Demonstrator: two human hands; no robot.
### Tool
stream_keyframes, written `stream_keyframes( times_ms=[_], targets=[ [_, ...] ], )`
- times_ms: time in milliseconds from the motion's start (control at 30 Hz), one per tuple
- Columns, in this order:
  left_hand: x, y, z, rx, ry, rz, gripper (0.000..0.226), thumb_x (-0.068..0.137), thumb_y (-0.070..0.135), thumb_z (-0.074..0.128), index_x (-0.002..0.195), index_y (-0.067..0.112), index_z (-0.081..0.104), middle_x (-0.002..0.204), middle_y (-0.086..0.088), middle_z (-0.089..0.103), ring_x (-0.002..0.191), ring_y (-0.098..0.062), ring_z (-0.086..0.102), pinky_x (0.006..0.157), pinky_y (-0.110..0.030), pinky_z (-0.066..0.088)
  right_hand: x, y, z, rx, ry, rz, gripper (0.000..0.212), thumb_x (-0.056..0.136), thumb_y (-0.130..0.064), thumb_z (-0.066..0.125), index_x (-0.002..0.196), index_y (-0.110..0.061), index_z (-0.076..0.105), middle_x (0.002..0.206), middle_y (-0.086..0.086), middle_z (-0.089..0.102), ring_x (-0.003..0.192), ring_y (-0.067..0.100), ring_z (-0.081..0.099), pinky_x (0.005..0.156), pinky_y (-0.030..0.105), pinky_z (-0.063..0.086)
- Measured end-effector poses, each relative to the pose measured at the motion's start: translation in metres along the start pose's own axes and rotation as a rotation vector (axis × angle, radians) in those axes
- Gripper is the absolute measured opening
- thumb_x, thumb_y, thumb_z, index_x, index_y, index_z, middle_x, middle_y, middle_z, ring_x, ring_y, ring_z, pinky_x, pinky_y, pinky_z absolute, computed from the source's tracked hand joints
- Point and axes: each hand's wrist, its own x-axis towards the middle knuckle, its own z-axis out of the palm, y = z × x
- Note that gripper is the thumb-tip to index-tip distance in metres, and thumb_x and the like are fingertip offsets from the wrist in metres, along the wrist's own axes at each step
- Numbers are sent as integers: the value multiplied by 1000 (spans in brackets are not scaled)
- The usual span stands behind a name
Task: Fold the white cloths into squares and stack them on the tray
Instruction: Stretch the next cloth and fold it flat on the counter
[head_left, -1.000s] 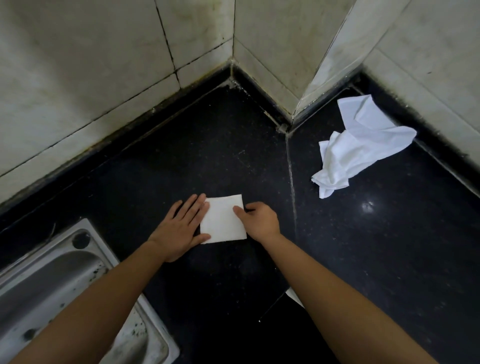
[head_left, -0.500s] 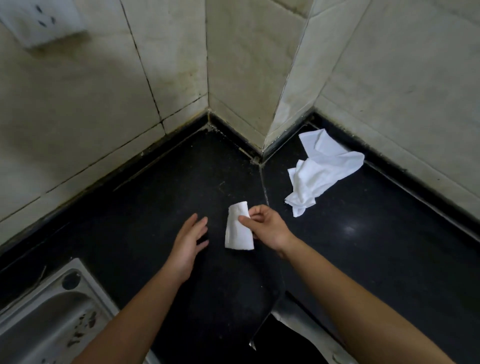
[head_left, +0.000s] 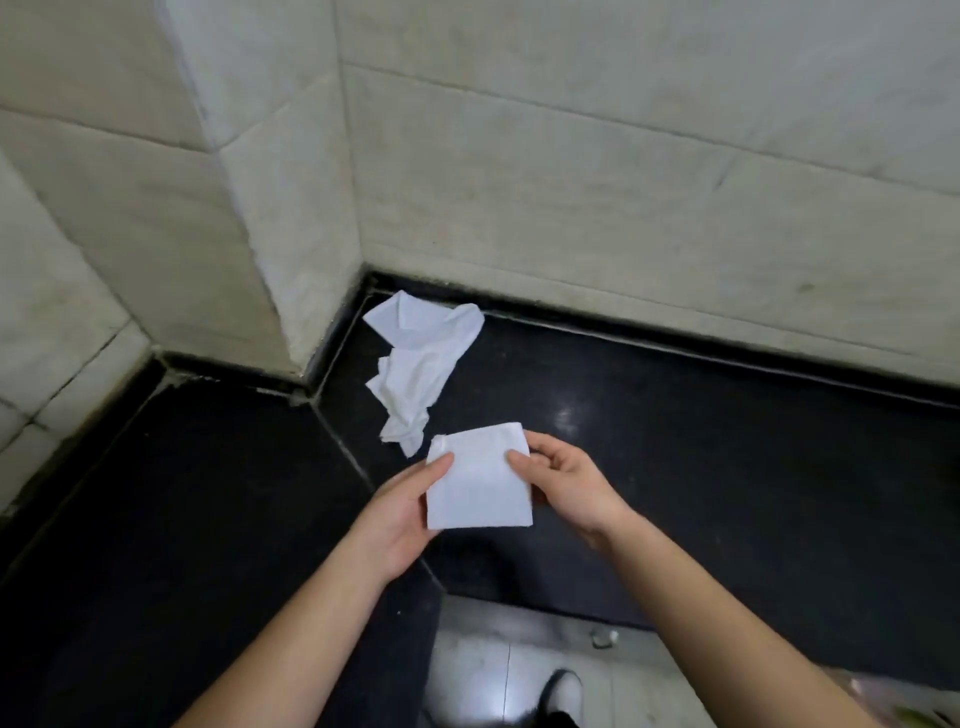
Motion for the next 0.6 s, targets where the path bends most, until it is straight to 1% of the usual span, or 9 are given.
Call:
stream_keyframes(
  times_ms=[67,133,267,300,367,433,500,567,600],
  targets=[
    [5,0,45,116,-81,3,40,95,26,63,131,7,62,127,-18,67,120,-34,62,108,-51,43,-28,-4,-37,54,94,-35,29,99,-21,62,128,-22,66,111,18,74,108,39,69,94,50,54],
    [8,0,84,276,-98,59,39,93,26,66,128,9,64,121,-15,70,115,-32,66,105,-51,47,-52,-10,-67,108,139,-54,30,99,-23,62,129,-25,65,118,14,73,113,38,66,99,54,50],
    [9,-29,189,580,-174,119,34,90,26,71,121,14,67,110,-7,75,104,-26,71,98,-48,53,-125,-8,-151,284,203,-100,32,100,-23,59,131,-22,65,128,8,69,121,32,63,105,48,47],
    [8,-39,211,629,-210,127,31,90,25,71,118,14,67,109,-7,75,101,-25,72,94,-45,54,-142,-7,-169,302,214,-96,32,99,-23,59,131,-21,66,129,9,68,123,33,62,105,48,47],
    [6,-70,266,707,-288,127,26,90,21,71,115,14,67,104,-7,76,89,-19,73,74,-33,57,-185,7,-214,327,254,-106,33,97,-18,59,129,-22,67,129,10,68,121,33,62,101,47,50],
    [2,-112,318,760,-353,116,26,90,19,71,115,13,67,99,-6,77,82,-18,71,62,-28,50,-230,30,-259,374,326,-125,38,94,-9,59,129,-21,67,129,12,68,120,33,63,95,46,53],
    [-5,-162,370,824,-408,77,30,89,19,72,118,13,66,101,-8,76,85,-24,69,64,-36,46,-281,58,-304,421,394,-125,43,93,0,57,131,-18,64,130,13,67,121,33,63,90,44,56],
    [-14,-217,421,838,-463,5,32,89,17,73,119,12,66,107,-13,75,97,-33,70,80,-50,53,-334,86,-349,476,452,-117,46,91,3,56,132,-18,63,129,12,67,121,34,63,87,42,57],
    [-18,-245,448,847,-487,-26,31,89,16,73,119,12,66,109,-15,74,102,-35,70,89,-54,53,-360,99,-373,498,483,-116,46,91,3,57,131,-18,63,129,12,68,121,33,63,85,41,57]
  ],
)
